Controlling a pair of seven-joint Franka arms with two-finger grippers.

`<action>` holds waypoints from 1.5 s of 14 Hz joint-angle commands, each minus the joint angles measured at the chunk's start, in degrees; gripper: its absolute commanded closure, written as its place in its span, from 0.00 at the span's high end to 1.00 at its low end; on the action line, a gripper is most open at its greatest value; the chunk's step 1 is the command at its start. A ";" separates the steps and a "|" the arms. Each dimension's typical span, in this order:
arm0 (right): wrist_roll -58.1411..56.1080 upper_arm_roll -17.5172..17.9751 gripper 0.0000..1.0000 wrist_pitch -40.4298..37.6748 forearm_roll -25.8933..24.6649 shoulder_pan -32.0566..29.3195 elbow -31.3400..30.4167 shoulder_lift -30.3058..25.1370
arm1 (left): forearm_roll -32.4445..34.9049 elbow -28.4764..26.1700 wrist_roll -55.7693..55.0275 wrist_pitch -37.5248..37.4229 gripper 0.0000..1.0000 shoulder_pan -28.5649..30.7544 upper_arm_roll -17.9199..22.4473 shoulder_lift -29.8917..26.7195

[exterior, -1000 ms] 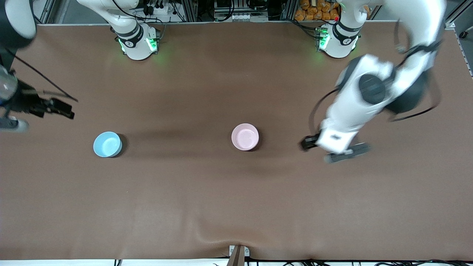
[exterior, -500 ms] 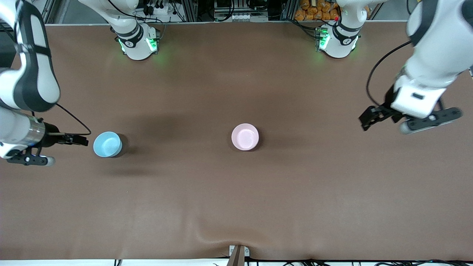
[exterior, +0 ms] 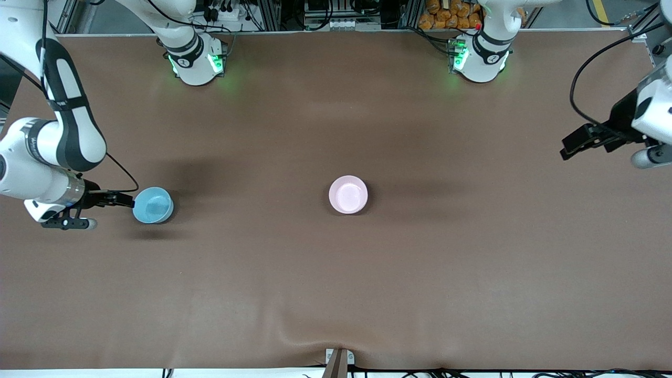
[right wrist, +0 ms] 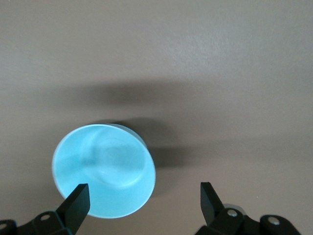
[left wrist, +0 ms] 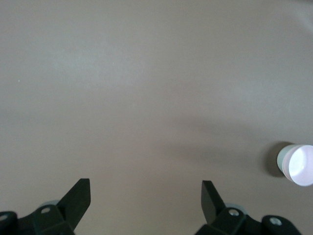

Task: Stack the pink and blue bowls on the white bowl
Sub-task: 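Raise the left gripper away while the right gripper reaches the blue bowl, then grasp the blue bowl rim with the right gripper and lift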

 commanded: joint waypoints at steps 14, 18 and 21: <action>-4.53 1.58 0.14 7.82 0.83 -1.53 -4.62 4.26 | -1.78 2.39 1.43 -6.50 1.00 -0.87 1.17 -1.62; -4.36 1.84 0.00 7.56 0.92 -1.44 -4.44 4.09 | -1.87 2.48 1.60 -6.67 1.00 -0.87 1.17 -3.73; -3.14 3.77 0.00 3.89 5.64 -1.36 -2.43 3.21 | -1.87 2.48 1.96 -6.67 1.00 -0.87 1.17 -3.65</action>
